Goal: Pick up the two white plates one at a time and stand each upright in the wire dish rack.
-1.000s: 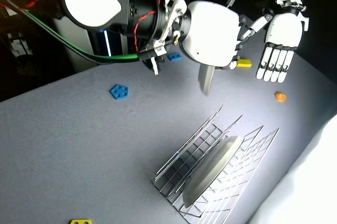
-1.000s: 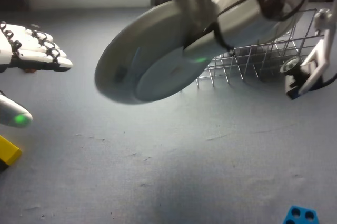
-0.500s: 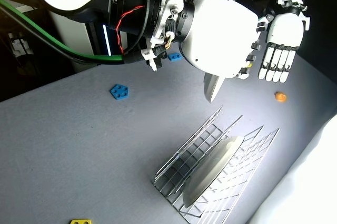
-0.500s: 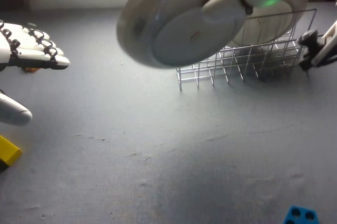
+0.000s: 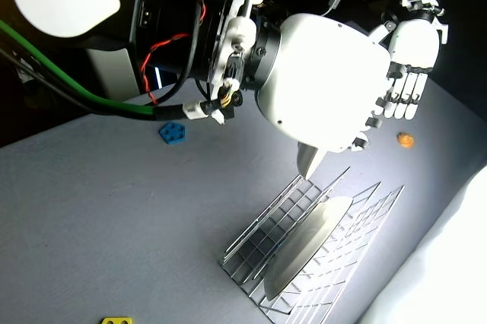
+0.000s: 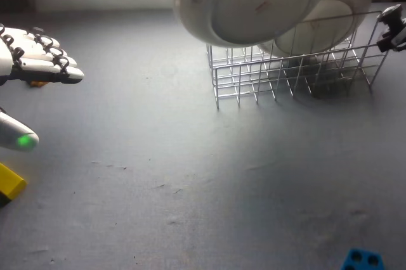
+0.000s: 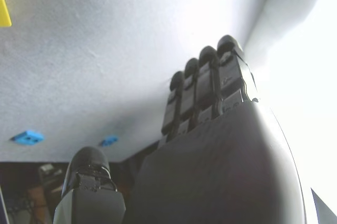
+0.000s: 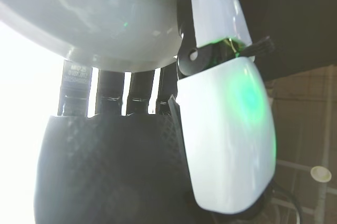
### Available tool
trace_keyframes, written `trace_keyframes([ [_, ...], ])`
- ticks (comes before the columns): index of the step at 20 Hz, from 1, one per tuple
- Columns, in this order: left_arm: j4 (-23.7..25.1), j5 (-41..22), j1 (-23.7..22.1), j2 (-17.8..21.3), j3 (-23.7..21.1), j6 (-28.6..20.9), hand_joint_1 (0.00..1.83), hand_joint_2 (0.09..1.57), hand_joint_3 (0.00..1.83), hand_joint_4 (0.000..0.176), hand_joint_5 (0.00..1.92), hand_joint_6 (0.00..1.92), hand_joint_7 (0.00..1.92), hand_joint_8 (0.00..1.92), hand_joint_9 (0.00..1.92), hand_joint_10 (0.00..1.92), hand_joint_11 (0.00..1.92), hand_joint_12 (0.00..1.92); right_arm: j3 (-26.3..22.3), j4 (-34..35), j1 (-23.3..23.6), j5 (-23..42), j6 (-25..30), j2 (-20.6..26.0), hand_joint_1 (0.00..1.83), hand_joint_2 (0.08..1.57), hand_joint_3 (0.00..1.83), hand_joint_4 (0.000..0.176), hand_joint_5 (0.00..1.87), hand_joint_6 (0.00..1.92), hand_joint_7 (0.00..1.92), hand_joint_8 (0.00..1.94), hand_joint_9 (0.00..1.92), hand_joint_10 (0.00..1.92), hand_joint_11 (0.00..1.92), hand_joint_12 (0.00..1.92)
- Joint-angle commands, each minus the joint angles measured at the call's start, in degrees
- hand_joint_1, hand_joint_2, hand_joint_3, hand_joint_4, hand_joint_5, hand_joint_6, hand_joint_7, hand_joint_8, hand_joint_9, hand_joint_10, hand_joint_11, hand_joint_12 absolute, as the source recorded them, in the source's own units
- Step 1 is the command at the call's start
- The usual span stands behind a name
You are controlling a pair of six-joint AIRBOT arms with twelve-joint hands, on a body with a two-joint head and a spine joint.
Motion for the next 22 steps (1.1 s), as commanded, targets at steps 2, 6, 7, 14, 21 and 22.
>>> trace_keyframes([
  [2, -3.01, -0.39, -0.46, 0.15, 0.67, -0.16, 0.0, 1.05, 0.0, 0.0, 0.02, 0.0, 0.02, 0.0, 0.02, 0.0, 0.0, 0.01, 0.46, 1.88, 0.82, 6.81, 1.1, 0.17, 1.38, 1.09, 0.0, 0.0, 0.96, 1.0, 1.09, 0.78, 0.93, 1.12, 0.75, 1.24],
  [6, -3.01, -0.42, -0.42, 0.02, 0.77, -0.38, 0.0, 1.06, 0.0, 0.0, 0.04, 0.0, 0.06, 0.0, 0.05, 0.01, 0.01, 0.03, 1.5, 1.88, -0.12, 6.89, 0.63, -0.28, 1.38, 1.09, 0.0, 0.0, 0.99, 0.99, 1.09, 0.75, 0.93, 1.12, 0.76, 1.25],
  [7, -3.01, -0.43, -0.42, 0.03, 0.77, -0.38, 0.0, 1.06, 0.0, 0.0, 0.04, 0.0, 0.06, 0.0, 0.05, 0.01, 0.01, 0.03, 1.7, 1.88, -0.27, 6.9, 0.61, -0.34, 1.38, 1.09, 0.0, 0.0, 0.99, 0.99, 1.09, 0.75, 0.93, 1.12, 0.76, 1.25],
  [14, -2.83, -0.46, -0.45, -0.03, 0.82, -0.38, 0.0, 1.06, 0.0, 0.0, 0.04, 0.0, 0.04, 0.0, 0.03, 0.0, 0.0, 0.03, 4.24, 1.88, -1.67, 6.87, 0.5, -1.64, 1.38, 1.08, 0.0, 0.0, 0.98, 0.98, 1.09, 0.74, 0.94, 1.12, 0.74, 1.23],
  [21, -2.39, -0.47, -0.76, -0.12, 0.81, -0.44, 0.0, 1.06, 0.0, 0.0, 0.06, 0.01, 0.06, 0.01, 0.04, 0.0, 0.01, 0.04, 5.21, 1.99, -2.95, 6.59, 0.56, -2.55, 1.38, 1.09, 0.0, 0.0, 0.99, 0.99, 1.09, 0.76, 0.93, 1.12, 0.75, 1.23],
  [22, -2.37, -0.47, -0.77, -0.11, 0.81, -0.44, 0.0, 1.06, 0.0, 0.0, 0.03, 0.0, 0.04, 0.0, 0.02, 0.0, 0.0, 0.01, 5.45, 1.99, -3.08, 6.51, 0.56, -2.81, 1.38, 1.09, 0.0, 0.0, 0.99, 0.98, 1.1, 0.77, 0.92, 1.12, 0.75, 1.23],
])
